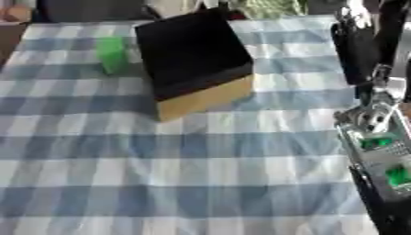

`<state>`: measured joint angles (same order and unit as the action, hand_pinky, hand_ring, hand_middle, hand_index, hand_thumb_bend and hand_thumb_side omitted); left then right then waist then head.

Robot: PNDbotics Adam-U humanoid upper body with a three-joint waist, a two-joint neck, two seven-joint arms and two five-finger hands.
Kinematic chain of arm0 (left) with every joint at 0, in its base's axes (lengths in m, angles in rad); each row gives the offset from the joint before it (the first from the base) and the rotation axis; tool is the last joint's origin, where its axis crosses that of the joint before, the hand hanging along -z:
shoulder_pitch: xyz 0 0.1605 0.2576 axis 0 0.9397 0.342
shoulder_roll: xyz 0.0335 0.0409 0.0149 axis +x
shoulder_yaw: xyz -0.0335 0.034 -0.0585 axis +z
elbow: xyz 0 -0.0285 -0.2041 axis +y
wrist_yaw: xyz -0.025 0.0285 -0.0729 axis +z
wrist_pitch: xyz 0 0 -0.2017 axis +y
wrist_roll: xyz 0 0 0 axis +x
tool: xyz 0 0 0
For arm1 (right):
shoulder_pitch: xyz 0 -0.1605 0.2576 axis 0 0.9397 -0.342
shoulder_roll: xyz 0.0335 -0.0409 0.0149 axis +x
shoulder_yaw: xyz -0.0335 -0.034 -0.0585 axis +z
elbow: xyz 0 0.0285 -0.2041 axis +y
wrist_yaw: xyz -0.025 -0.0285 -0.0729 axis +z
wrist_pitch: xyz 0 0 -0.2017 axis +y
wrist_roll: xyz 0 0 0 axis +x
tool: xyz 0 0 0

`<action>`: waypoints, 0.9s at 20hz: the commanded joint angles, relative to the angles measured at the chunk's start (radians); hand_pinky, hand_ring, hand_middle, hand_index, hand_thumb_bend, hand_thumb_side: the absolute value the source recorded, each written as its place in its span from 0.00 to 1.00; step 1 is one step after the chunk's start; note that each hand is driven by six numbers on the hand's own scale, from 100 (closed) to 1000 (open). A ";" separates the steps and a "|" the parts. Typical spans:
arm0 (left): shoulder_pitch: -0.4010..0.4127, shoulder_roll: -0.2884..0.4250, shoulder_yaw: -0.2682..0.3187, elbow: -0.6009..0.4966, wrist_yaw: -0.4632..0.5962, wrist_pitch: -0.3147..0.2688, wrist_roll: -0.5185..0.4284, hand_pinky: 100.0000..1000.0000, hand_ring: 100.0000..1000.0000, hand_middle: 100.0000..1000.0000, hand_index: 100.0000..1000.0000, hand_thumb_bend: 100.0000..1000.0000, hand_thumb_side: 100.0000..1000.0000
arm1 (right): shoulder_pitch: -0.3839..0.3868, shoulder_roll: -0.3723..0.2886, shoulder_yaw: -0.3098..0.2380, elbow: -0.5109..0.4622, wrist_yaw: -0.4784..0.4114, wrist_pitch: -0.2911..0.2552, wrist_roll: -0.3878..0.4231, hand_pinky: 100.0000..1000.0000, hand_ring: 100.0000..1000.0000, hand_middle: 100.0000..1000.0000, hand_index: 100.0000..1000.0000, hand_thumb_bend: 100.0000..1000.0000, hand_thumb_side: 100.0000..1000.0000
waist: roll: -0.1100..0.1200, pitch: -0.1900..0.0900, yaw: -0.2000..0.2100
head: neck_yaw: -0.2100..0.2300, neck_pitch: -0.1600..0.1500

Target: Pick up objects on the table and place them in the box.

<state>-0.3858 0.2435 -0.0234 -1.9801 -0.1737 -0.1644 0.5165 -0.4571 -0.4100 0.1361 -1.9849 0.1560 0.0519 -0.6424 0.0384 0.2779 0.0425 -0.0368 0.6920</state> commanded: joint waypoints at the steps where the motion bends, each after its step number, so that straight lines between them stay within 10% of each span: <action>1: -0.029 0.063 0.003 -0.020 0.003 0.023 0.002 0.83 0.76 0.68 0.95 0.19 0.53 | -0.016 -0.029 -0.005 -0.015 -0.002 0.002 0.003 0.84 0.77 0.64 0.78 0.00 0.53 | -0.001 -0.016 0.001 | 0.004 -0.004; 11: -0.105 0.263 -0.004 -0.020 0.028 0.242 0.001 0.83 0.75 0.67 0.94 0.13 0.52 | -0.020 -0.059 -0.002 -0.015 -0.022 0.051 -0.002 0.85 0.79 0.67 0.81 0.00 0.54 | -0.008 -0.019 0.032 | 0.003 0.009; 18: -0.187 0.456 -0.025 0.019 0.069 0.540 -0.112 0.82 0.75 0.68 0.94 0.06 0.56 | -0.023 -0.067 -0.001 -0.015 -0.028 0.055 0.003 0.85 0.78 0.67 0.81 0.00 0.54 | -0.009 -0.025 0.052 | 0.001 0.013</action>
<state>-0.5568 0.6366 -0.0501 -1.9609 -0.1129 0.3269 0.4233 -0.4665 -0.4514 0.1367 -1.9849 0.1328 0.1071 -0.6412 0.0292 0.2752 0.0936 -0.0363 0.6979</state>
